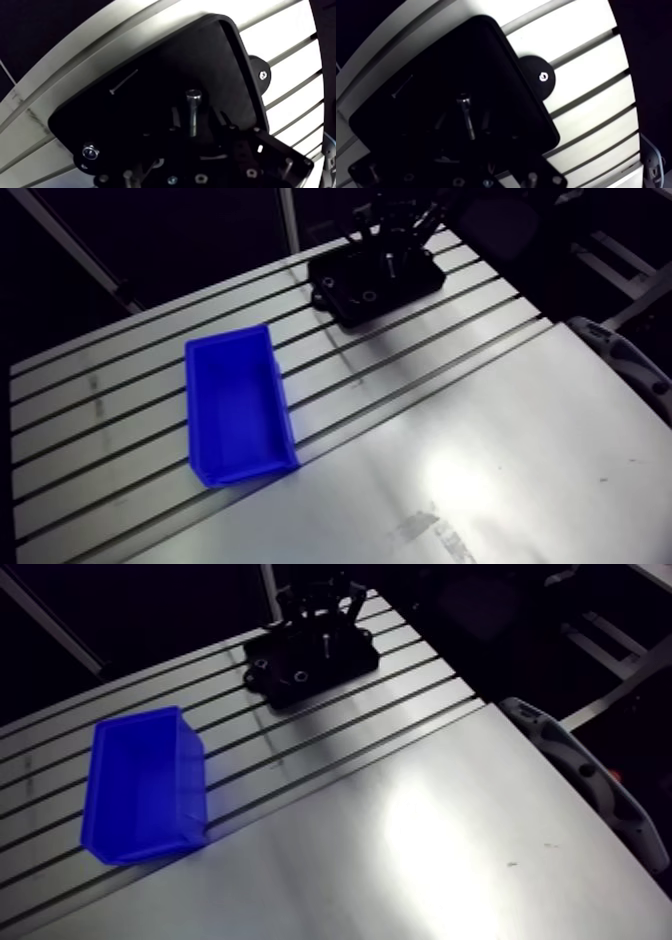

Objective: Pick up the M10 bolt from the tray and put it into the blue bin.

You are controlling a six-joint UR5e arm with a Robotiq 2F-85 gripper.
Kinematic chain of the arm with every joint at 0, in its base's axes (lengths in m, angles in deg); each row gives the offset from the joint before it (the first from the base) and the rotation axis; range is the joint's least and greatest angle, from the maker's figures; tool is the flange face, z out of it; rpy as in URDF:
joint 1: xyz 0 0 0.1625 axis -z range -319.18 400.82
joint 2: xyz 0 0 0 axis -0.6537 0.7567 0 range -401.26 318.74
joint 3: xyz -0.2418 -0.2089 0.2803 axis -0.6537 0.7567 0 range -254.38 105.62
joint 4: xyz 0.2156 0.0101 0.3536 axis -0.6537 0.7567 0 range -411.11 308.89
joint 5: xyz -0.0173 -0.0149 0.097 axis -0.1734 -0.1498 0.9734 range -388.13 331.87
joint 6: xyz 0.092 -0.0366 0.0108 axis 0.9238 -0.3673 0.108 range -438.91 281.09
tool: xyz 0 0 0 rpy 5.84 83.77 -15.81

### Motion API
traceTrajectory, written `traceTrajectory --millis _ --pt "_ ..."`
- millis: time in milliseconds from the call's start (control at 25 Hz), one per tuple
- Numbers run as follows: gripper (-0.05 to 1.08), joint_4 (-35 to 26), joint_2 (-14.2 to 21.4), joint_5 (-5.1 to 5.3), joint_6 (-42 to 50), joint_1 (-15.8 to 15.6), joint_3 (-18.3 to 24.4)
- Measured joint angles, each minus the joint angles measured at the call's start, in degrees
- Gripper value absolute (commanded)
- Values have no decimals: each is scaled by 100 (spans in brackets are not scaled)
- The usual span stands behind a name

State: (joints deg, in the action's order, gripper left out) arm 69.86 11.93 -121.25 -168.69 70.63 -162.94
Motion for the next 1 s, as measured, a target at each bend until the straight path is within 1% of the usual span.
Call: traceTrajectory --millis 320,520,1000 --pt "70 1 -18 0 0 0 -1" --pt "75 1 -23 0 -6 0 -1" --pt "77 1 -24 0 -7 -5 3"
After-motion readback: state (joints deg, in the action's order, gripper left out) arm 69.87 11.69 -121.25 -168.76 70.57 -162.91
